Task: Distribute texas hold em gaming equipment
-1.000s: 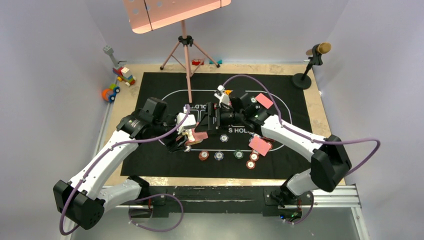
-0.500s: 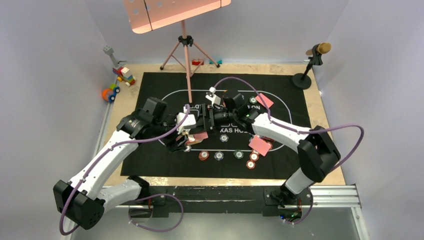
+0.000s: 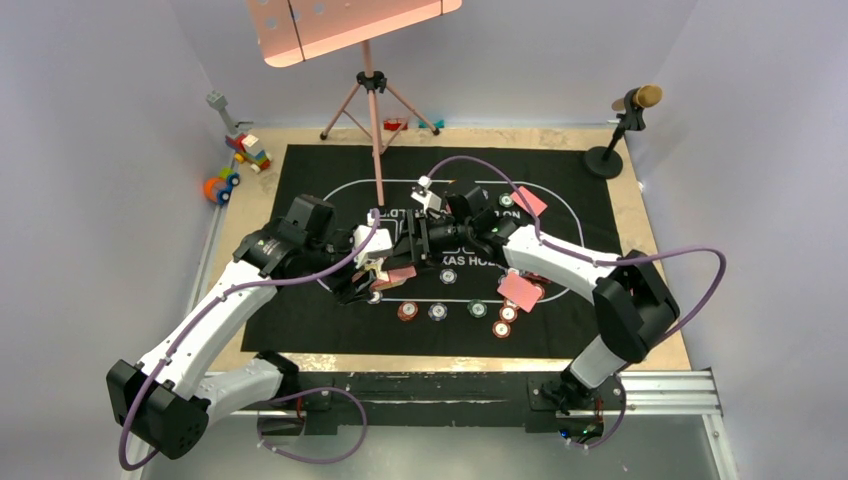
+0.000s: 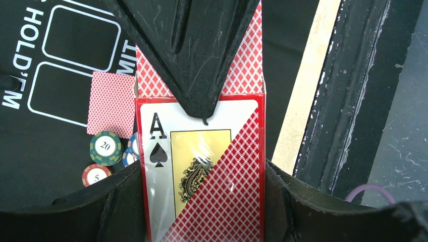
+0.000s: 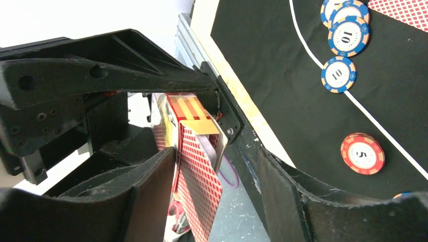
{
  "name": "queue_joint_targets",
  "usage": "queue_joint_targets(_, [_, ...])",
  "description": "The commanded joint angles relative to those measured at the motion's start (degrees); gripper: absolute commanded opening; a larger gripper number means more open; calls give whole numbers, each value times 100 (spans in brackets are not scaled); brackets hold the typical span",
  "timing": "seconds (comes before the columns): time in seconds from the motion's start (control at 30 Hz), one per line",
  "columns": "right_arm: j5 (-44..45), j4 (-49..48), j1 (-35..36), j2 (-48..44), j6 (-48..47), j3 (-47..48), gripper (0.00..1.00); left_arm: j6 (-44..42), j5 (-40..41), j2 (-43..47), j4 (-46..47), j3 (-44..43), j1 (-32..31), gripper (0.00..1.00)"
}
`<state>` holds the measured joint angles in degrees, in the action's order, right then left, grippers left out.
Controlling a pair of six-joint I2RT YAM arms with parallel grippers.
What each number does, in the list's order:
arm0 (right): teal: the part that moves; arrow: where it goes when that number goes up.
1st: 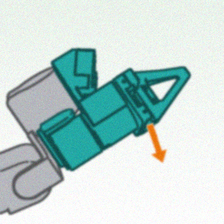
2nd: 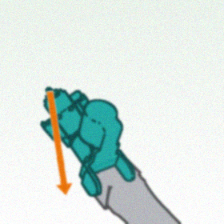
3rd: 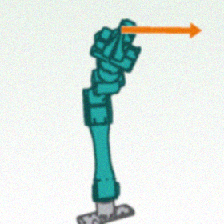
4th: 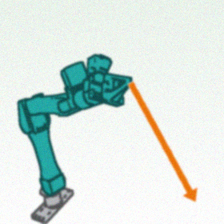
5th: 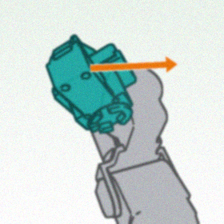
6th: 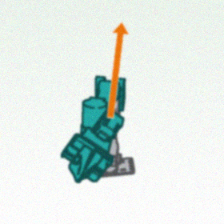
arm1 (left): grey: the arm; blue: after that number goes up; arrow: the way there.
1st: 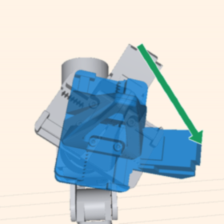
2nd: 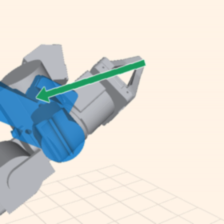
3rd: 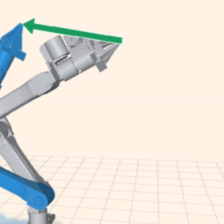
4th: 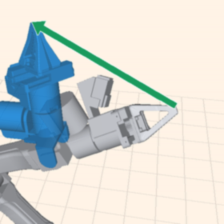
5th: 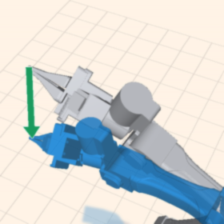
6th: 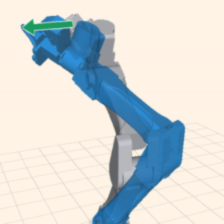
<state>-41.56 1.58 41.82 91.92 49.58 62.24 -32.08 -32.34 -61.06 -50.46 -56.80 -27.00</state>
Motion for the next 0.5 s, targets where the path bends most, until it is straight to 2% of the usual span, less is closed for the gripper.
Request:
queue_joint_targets(0.0, [-102,-136,-99,-358,13,-111,59,61,-183,109,275,-209,11,10])
queue_joint_targets(0.47, [-188,-210,-259,-607,-20,-411,34,61,-176,120,250,-238,12,10])
